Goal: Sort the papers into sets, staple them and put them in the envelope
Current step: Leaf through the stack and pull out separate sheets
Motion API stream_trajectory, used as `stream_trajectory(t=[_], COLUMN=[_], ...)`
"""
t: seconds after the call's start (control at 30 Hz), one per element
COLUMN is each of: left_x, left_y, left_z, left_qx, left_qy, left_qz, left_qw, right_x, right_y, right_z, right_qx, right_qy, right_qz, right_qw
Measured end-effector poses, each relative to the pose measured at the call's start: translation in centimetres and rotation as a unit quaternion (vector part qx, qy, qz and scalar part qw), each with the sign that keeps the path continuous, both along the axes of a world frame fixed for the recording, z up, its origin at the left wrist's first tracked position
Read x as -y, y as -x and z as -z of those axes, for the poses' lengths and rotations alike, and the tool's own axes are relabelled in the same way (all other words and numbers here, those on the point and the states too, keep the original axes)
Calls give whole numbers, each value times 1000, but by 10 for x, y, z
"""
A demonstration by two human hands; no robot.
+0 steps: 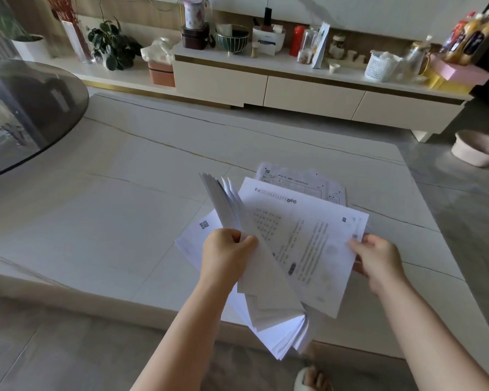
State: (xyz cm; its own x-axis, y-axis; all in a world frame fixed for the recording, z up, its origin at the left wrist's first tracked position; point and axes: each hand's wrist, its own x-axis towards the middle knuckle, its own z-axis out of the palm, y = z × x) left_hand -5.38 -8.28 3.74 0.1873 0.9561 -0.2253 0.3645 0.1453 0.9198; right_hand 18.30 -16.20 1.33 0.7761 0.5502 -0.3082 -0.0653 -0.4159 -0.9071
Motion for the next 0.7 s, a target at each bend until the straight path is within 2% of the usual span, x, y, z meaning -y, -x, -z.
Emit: stream_trajectory(t=[0.17, 0.37, 0.53, 0.7], left_x=[-2, -3, -4, -14], left_y=[1, 3, 8, 23], left_z=[1, 1, 3, 18], left_qx=[2, 0, 36, 62], left_qy=[0, -3, 26, 40], left_qz=[-4, -7, -24, -48], left_qw=[1000, 1000, 999, 996], right_x=[0, -9, -67, -150], right_y=[-22, -35, -5, 40], right_z=[-26, -39, -42, -28], right_qx=[14, -80, -205, -200], right_qy=[-67, -141, -166, -101], right_qz=[74, 96, 39, -92], right_qw=[995, 982, 964, 970])
